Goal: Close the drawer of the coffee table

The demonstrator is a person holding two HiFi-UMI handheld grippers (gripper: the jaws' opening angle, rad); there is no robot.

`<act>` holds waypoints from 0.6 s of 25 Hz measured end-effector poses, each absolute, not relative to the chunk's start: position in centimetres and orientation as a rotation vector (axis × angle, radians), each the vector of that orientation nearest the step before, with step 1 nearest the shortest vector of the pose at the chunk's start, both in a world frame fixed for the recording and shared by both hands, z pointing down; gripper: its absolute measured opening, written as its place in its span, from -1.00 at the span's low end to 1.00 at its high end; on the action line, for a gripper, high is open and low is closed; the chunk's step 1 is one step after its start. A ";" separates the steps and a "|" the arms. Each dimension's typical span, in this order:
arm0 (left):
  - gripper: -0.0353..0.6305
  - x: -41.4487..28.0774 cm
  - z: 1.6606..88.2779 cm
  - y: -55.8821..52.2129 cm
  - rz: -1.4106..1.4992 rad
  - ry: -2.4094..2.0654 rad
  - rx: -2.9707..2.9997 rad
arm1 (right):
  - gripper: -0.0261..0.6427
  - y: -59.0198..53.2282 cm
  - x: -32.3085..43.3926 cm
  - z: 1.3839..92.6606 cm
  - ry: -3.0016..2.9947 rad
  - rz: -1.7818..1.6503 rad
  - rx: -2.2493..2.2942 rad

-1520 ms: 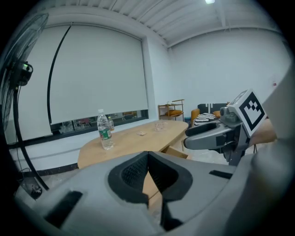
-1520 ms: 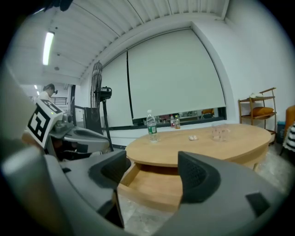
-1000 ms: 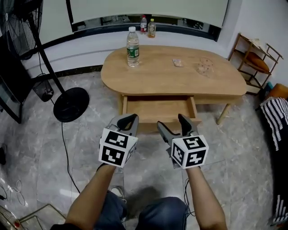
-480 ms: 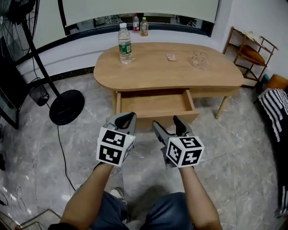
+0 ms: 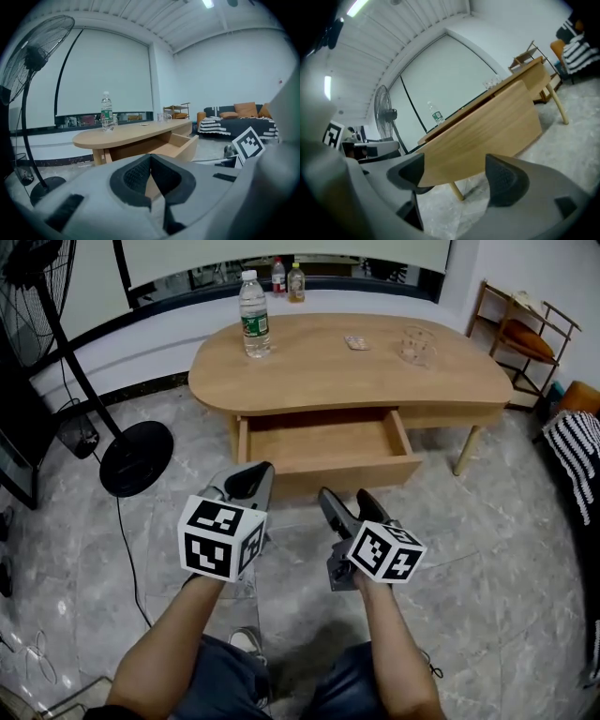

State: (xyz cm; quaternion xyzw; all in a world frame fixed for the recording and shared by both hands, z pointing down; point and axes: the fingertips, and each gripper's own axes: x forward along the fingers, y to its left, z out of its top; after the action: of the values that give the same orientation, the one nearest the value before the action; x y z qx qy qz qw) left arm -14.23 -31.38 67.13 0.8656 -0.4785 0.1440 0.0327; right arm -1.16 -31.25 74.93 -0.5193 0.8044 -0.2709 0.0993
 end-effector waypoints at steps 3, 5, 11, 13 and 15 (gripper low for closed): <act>-0.88 -14.2 67.2 -31.3 0.456 -1.461 2.675 | 0.29 -31.7 -0.9 76.4 2.273 -0.911 -1.479; -0.88 -14.5 67.4 -31.2 0.472 -1.459 2.683 | 0.31 -32.1 -0.9 77.3 2.211 -0.968 -1.443; -0.88 -15.3 68.0 -31.3 0.489 -1.457 2.654 | 0.44 -33.3 -1.4 79.2 2.102 -1.077 -1.336; -0.88 -15.5 68.1 -31.4 0.504 -1.460 2.657 | 0.47 -33.9 -1.7 79.1 2.067 -1.099 -1.280; -0.88 -15.7 68.2 -31.4 0.504 -1.464 2.652 | 0.47 -34.3 -1.7 78.9 2.041 -1.102 -1.245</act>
State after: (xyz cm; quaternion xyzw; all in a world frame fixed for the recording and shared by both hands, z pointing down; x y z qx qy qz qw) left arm -15.75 -31.40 68.16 0.8631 -0.4764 0.1642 0.0354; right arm -1.75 -34.34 78.93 -0.4576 0.7503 -0.4052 0.2519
